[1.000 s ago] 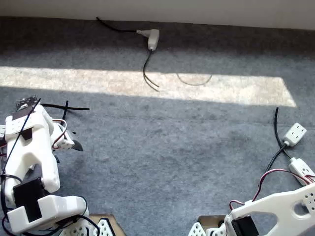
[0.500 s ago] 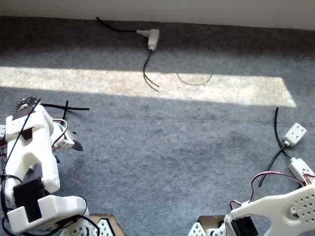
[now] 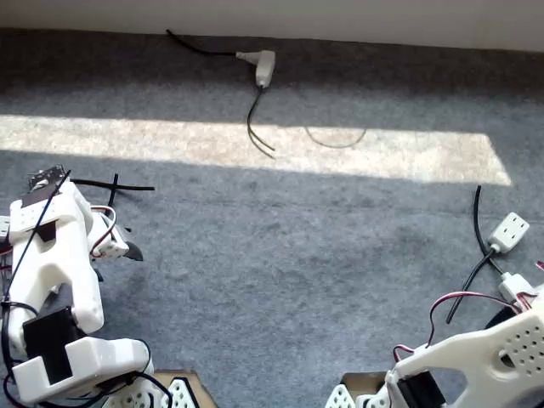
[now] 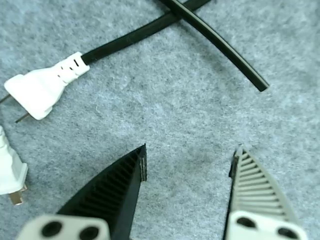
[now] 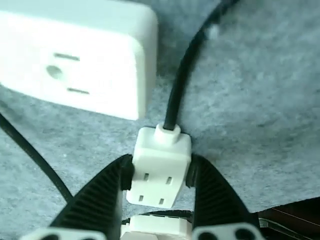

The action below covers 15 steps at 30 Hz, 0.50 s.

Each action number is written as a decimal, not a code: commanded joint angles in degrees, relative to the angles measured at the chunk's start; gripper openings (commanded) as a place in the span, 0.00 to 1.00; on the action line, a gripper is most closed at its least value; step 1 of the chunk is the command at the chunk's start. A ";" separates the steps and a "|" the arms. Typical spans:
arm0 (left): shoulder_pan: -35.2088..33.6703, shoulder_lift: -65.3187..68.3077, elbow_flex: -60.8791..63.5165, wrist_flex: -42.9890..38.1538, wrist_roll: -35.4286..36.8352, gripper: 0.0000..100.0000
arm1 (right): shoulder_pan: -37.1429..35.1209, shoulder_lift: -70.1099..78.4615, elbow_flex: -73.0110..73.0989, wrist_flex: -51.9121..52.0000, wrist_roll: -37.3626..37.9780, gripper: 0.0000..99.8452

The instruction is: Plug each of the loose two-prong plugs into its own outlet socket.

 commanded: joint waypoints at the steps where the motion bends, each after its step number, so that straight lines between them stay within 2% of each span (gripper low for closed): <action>1: 0.75 -2.33 -0.48 -0.35 0.18 0.28 | -6.20 -6.99 -0.22 2.42 -1.32 0.04; 5: 0.84 -2.33 -0.48 -0.35 0.18 0.28 | -15.96 -15.25 -0.13 2.42 -1.58 0.05; 8: 0.84 -2.33 -0.48 -0.35 0.18 0.28 | -25.01 -18.95 -0.13 2.15 -5.45 0.05; 11: 0.75 -2.33 -0.48 -0.35 0.18 0.28 | -34.77 -19.56 -0.57 1.98 -10.55 0.05; 15: 0.75 -2.33 -0.48 -0.35 0.18 0.28 | -45.58 -19.47 -0.57 -2.86 -21.89 0.05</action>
